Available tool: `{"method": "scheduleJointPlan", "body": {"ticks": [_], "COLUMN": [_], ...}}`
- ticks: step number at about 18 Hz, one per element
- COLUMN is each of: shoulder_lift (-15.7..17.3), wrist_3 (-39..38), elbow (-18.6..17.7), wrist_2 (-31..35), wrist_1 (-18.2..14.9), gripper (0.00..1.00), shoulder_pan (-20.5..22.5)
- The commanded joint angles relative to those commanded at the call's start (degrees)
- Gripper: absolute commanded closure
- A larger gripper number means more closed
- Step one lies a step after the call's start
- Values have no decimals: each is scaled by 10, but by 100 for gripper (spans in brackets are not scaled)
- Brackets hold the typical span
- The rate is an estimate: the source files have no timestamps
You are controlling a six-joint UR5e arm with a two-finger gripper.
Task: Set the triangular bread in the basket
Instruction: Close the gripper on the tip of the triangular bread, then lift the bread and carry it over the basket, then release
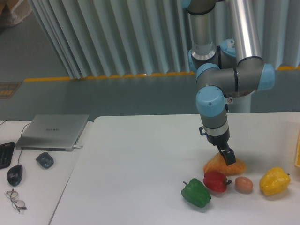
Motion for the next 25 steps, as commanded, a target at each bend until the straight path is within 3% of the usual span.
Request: {"method": "scheduleJointPlan", "body": {"ticks": [7, 13, 16, 23, 25], "shoulder_lift": [-27, -26, -20, 27, 46], "wrist_3": [-2, -2, 3, 47, 69], "elbow": [-1, -1, 1, 7, 7], "wrist_2": [29, 30, 29, 24, 18], "wrist_1": [18, 18, 18, 7, -19], "gripper": [4, 73, 97, 100, 100], "shoulder_pan": [-1, -4, -3, 12, 28]}}
